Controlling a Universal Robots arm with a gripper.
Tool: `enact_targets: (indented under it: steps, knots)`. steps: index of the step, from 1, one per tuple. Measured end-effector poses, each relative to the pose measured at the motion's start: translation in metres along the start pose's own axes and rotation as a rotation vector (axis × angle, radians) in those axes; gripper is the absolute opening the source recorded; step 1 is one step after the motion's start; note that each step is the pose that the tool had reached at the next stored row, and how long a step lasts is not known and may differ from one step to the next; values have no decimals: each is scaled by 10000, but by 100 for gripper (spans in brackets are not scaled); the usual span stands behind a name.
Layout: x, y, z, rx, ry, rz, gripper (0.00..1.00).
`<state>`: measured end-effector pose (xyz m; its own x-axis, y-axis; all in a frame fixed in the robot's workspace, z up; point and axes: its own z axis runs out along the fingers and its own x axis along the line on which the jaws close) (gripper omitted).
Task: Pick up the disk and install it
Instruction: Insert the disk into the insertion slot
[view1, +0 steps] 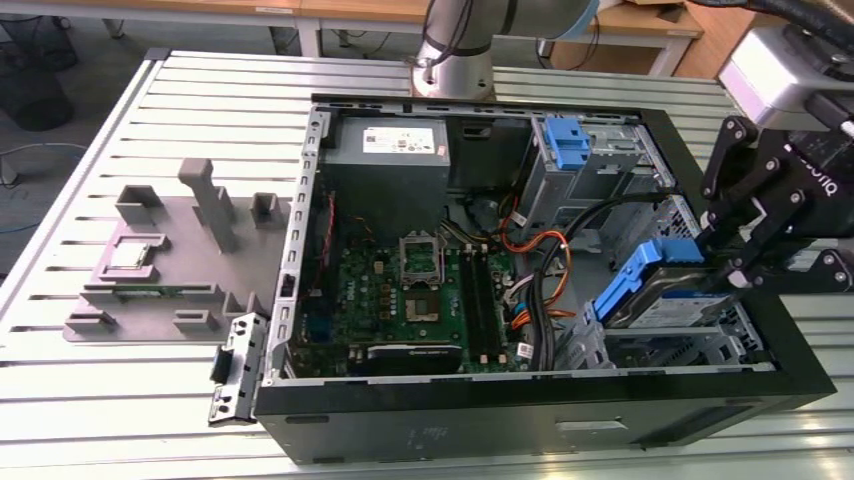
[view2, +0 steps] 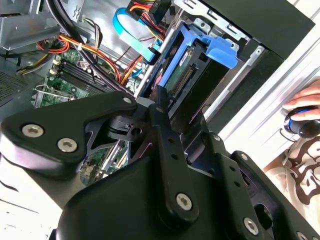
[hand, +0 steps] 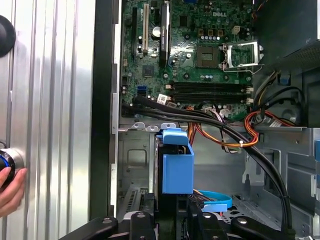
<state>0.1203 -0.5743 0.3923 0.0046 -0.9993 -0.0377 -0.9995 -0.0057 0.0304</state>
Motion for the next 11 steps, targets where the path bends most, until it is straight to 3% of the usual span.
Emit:
enact_targets:
  steps: [1, 5, 11]
  knots:
    - [2, -2, 43, -1, 1, -1, 35]
    - [6, -4, 117, 0, 1, -1, 35]
    - [7, -4, 123, 0, 4, -1, 35]
